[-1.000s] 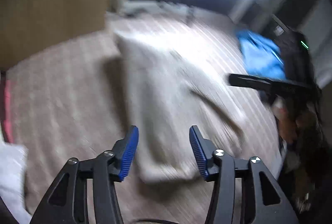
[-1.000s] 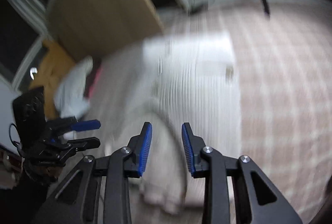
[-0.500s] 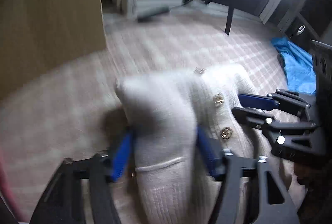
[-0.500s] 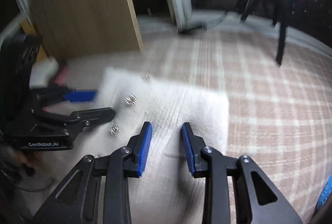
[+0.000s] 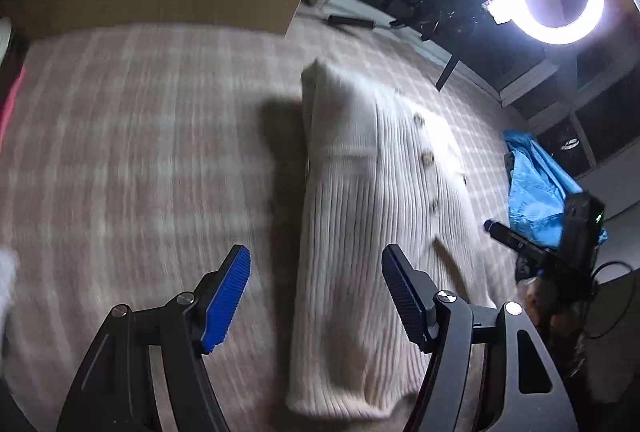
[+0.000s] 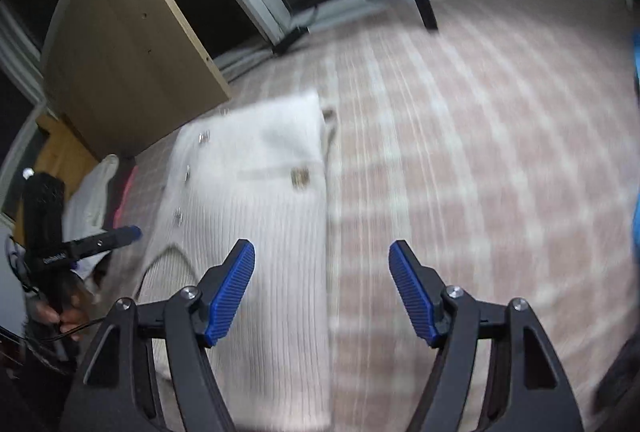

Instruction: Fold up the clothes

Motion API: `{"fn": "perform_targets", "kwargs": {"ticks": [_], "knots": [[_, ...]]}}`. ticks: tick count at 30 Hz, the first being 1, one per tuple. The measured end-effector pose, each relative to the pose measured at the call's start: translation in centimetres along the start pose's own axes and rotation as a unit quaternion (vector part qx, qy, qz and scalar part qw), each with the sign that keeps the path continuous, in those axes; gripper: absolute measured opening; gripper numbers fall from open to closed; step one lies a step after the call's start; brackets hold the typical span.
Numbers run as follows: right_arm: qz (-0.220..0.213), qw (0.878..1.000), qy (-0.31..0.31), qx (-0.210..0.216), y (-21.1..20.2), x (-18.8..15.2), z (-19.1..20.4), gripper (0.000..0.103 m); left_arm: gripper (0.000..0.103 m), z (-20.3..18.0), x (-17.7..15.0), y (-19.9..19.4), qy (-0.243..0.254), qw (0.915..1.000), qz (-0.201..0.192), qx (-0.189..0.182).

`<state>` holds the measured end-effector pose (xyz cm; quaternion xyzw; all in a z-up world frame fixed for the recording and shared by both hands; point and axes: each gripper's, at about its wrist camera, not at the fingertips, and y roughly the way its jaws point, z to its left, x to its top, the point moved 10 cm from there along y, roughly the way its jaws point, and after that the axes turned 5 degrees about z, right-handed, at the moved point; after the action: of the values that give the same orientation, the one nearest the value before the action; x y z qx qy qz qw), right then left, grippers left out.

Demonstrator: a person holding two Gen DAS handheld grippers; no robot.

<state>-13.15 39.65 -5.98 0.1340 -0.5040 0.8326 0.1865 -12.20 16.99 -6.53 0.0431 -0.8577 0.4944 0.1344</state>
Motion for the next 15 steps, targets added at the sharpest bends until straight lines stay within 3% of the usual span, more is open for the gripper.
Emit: {"fn": "perform_targets", "kwargs": {"ticks": [7, 13, 15], "knots": [[-0.01, 0.999, -0.019, 0.031, 1.0, -1.6, 1.5, 0.069, 0.066, -0.2, -1.4, 1.3, -0.005, 0.9999, 0.01, 0.003], [-0.007, 0.998, -0.06, 0.002, 2.7, -1.2, 2.4, 0.069, 0.066, -1.2, -1.1, 1.9, 0.017, 0.9997, 0.015, 0.012], [-0.002, 0.996, -0.083, -0.012, 3.0, -1.5, 3.0, 0.068, 0.066, -2.3, -1.3, 2.4, 0.029, 0.9992, 0.029, -0.004]]}}
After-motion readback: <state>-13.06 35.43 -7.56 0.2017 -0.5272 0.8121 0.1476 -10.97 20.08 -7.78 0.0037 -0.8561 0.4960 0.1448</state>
